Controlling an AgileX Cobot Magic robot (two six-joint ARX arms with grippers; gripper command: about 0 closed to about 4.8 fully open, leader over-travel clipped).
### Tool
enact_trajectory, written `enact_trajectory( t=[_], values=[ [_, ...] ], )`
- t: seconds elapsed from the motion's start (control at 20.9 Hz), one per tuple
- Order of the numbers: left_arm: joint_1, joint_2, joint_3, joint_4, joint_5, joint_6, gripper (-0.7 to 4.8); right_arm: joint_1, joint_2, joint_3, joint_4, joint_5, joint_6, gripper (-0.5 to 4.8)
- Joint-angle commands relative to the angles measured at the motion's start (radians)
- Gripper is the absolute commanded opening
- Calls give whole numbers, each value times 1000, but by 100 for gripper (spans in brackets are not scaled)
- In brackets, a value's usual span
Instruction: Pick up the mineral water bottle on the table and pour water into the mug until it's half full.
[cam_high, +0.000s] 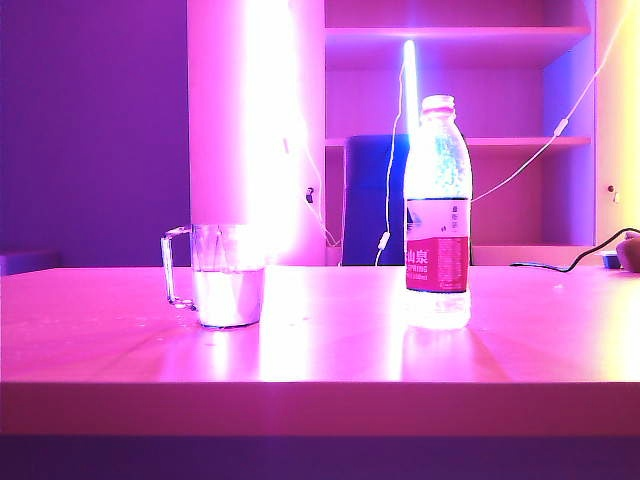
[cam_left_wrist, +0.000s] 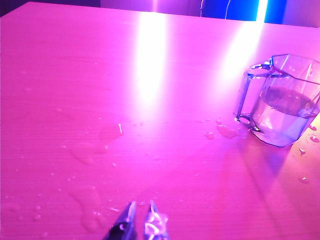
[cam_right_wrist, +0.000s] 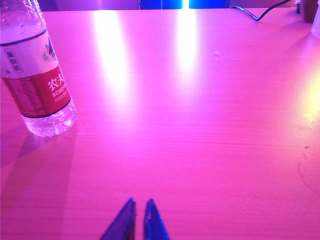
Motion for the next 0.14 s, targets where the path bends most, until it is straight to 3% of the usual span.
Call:
enact_trajectory(
  t=[0.05,0.14],
  values=[
    [0,1,3,8,4,0,28,1,0,-5,11,0,-2,45],
    [0,1,3,8,4,0,28,1,0,-5,11,0,-2,45]
  ],
)
